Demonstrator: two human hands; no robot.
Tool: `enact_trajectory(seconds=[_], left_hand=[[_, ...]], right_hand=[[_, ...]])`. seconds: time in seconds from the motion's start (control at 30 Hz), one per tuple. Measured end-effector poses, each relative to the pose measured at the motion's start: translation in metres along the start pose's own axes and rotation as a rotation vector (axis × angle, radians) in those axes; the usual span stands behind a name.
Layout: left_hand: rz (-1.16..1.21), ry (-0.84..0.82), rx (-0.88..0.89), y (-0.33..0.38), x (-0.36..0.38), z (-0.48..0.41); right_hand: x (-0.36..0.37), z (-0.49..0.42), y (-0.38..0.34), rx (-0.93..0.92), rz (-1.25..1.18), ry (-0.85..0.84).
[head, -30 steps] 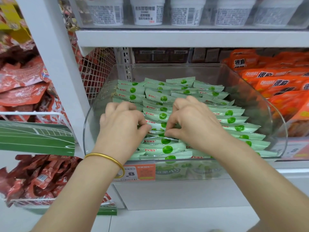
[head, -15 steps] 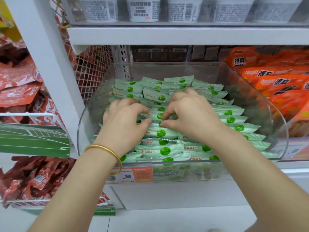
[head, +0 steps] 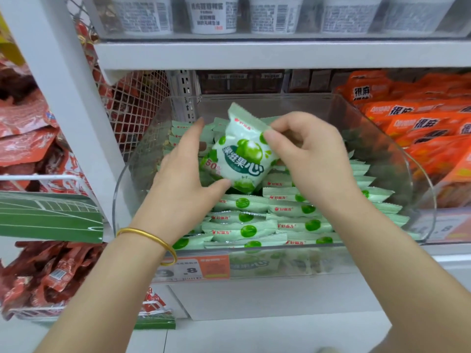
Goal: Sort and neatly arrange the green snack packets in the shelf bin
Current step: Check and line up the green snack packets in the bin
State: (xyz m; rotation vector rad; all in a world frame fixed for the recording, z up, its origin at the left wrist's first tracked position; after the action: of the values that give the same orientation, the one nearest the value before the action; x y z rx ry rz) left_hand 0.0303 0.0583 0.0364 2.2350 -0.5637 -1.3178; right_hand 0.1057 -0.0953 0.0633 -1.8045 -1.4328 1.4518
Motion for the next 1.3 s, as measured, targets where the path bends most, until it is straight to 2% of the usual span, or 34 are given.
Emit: enact_trajectory(seconds=[0.1,0.17,0.33,0.5,0.6,0.73,0.87,0.93,1.03,1.17,1.3], left_hand=[[0.183,0.018,0.042,0.013,-0.004,0.003],[0.317,0.021,0.062,0.021,-0.005,0.004],[0.485,0.020,0.131,0.031,-0.005,0.008],[0.527,0.002,0.147,0.033,-0.004,0.010],[0.531,-0.042,0.171,0.035,-0.001,0.013],[0.481,-0.052,0.187,0.036,0.001,0.015],[0.395,0.009,0.198,0.037,0.003,0.016],[0.261,0.086,0.227,0.039,0.003,0.017],[-0.052,0.226,0.365,0.047,-0.002,0.019],[-0.209,0.151,0.396,0.055,0.006,0.024],[-0.276,0.165,0.385,0.048,0.007,0.022]], right_hand=[[-0.008,0.003,0.006,0.156,-0.290,-0.049],[-0.012,0.003,0.010,0.202,-0.369,-0.048],[-0.019,0.006,0.016,0.233,-0.393,-0.040],[-0.020,0.009,0.017,0.276,-0.452,-0.168],[-0.022,0.009,0.016,0.239,-0.451,-0.107],[-0.023,0.009,0.015,0.203,-0.424,-0.040],[-0.022,0.008,0.017,0.189,-0.372,0.035],[-0.023,0.008,0.019,0.194,-0.354,0.072],[-0.023,0.008,0.021,0.226,-0.367,0.090],[-0.022,0.010,0.022,0.325,-0.524,0.005],[-0.018,0.016,0.014,0.422,-0.687,-0.200]])
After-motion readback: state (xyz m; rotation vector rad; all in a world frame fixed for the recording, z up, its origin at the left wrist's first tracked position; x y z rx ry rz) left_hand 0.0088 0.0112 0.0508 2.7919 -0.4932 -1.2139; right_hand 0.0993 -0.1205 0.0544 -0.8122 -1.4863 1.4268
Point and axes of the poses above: each hand's wrist, its own z-axis away from the middle knuckle, its own x-axis out of the palm, y = z × x, the point moved 3 cm from there along -z, towards the middle knuckle, and after that the axes turned 8 degrees about x, right-handed, at the moved point
